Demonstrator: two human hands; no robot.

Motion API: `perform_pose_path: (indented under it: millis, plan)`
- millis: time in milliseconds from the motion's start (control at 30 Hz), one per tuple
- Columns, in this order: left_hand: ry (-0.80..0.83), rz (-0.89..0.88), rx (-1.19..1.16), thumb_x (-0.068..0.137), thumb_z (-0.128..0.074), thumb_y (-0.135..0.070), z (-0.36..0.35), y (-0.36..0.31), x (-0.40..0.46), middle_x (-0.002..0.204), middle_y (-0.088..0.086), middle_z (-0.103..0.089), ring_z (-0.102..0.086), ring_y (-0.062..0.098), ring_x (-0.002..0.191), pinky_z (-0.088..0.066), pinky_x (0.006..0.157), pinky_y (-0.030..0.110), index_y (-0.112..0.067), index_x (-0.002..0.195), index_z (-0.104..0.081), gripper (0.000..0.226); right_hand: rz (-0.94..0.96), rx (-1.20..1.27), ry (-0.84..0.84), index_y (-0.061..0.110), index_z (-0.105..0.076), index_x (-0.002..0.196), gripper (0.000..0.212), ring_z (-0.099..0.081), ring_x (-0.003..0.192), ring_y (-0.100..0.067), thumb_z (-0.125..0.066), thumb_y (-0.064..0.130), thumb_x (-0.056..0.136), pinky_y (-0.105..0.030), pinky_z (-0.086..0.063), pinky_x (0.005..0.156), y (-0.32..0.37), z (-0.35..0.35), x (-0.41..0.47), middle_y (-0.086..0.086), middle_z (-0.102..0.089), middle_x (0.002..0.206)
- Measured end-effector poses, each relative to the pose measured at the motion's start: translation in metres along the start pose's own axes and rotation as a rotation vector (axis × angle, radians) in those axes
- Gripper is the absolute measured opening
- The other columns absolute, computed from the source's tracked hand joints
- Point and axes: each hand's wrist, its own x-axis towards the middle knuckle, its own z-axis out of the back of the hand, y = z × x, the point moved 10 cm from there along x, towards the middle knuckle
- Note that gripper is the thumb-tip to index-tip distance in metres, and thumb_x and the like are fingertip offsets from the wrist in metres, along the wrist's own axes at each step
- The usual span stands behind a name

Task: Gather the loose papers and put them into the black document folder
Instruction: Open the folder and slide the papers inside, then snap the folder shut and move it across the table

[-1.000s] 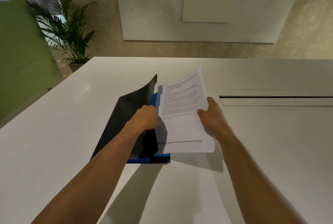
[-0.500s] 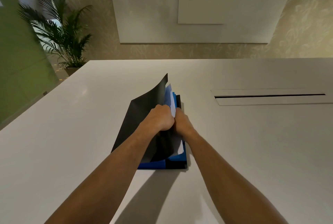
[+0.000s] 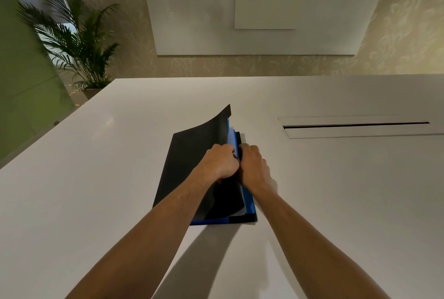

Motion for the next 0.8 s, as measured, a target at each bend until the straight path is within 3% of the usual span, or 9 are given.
perform_pose_path:
  millis: [100, 233, 333, 400, 467, 533, 633, 800]
  plan:
    - [-0.002, -0.057, 0.041, 0.092, -0.052, -0.028, -0.012, -0.004, 0.0, 0.114, 0.009, -0.063, -0.06, 0.02, 0.079, -0.055, 0.07, 0.033, -0.019, 0.128, -0.054, 0.037, -0.067, 0.035, -0.157, 0.016, -0.042, 0.132, 0.039, -0.059, 0.076, -0.022, -0.054, 0.025, 0.096, -0.024, -0.035, 0.053, -0.027, 0.017, -0.005, -0.012, -0.046, 0.133]
    - [-0.085, -0.178, 0.224, 0.089, -0.052, -0.04, -0.026, -0.015, -0.002, 0.108, 0.007, -0.066, -0.061, 0.023, 0.084, -0.043, 0.069, 0.033, -0.025, 0.132, -0.049, 0.046, -0.145, 0.116, -0.128, 0.019, -0.057, 0.116, 0.024, -0.06, 0.079, -0.02, -0.051, 0.023, 0.093, -0.034, -0.05, 0.062, -0.054, 0.01, -0.006, -0.007, -0.059, 0.117]
    - [-0.151, -0.217, 0.334, 0.088, -0.048, -0.052, -0.034, -0.013, -0.002, 0.099, 0.006, -0.068, -0.063, 0.027, 0.087, -0.048, 0.076, 0.04, -0.026, 0.136, -0.043, 0.055, -0.148, 0.183, -0.155, 0.025, -0.058, 0.11, 0.019, -0.051, 0.072, -0.006, -0.05, 0.028, 0.093, -0.017, -0.033, 0.052, -0.059, 0.007, -0.007, 0.003, -0.063, 0.106]
    - [-0.182, -0.207, 0.339, 0.087, -0.047, -0.057, -0.036, -0.003, 0.0, 0.095, 0.003, -0.067, -0.063, 0.024, 0.086, -0.047, 0.076, 0.04, -0.025, 0.12, -0.053, 0.047, -0.11, 0.17, -0.156, 0.029, -0.056, 0.11, 0.017, -0.05, 0.072, -0.003, -0.051, 0.028, 0.094, -0.014, -0.03, 0.052, -0.055, 0.006, -0.009, 0.005, -0.063, 0.106]
    - [-0.22, -0.246, 0.327, 0.088, -0.047, -0.055, -0.038, 0.006, 0.001, 0.096, 0.001, -0.065, -0.059, 0.02, 0.089, -0.047, 0.078, 0.038, -0.023, 0.102, -0.061, 0.038, -0.049, 0.114, -0.149, 0.03, -0.056, 0.111, 0.018, -0.055, 0.083, -0.007, -0.052, 0.027, 0.094, -0.019, -0.043, 0.058, -0.05, 0.004, -0.011, 0.005, -0.063, 0.11]
    - [-0.249, -0.305, 0.286, 0.09, -0.047, -0.051, -0.042, 0.015, 0.001, 0.103, -0.002, -0.063, -0.054, 0.017, 0.098, -0.043, 0.084, 0.036, -0.025, 0.104, -0.064, 0.034, 0.023, 0.056, -0.136, 0.028, -0.058, 0.118, 0.024, -0.056, 0.102, -0.015, -0.052, 0.024, 0.094, -0.032, -0.053, 0.077, -0.043, 0.002, -0.012, 0.003, -0.063, 0.117]
    - [-0.307, -0.359, 0.192, 0.092, -0.047, -0.049, -0.044, 0.026, -0.001, 0.109, -0.004, -0.06, -0.052, 0.014, 0.104, -0.038, 0.09, 0.033, -0.026, 0.113, -0.062, 0.035, 0.114, -0.047, -0.11, 0.025, -0.06, 0.124, 0.031, -0.052, 0.114, -0.02, -0.048, 0.021, 0.095, -0.039, -0.049, 0.092, -0.033, -0.003, -0.012, 0.0, -0.062, 0.125]
    - [-0.278, -0.391, 0.121, 0.095, -0.046, -0.042, -0.053, 0.028, 0.002, 0.142, 0.005, -0.049, -0.043, 0.019, 0.131, -0.031, 0.11, 0.037, -0.015, 0.139, -0.045, 0.052, 0.183, -0.227, -0.042, 0.024, -0.057, 0.13, 0.038, -0.049, 0.12, -0.024, -0.047, 0.021, 0.094, -0.04, -0.041, 0.096, -0.025, -0.016, -0.014, -0.003, -0.058, 0.132]
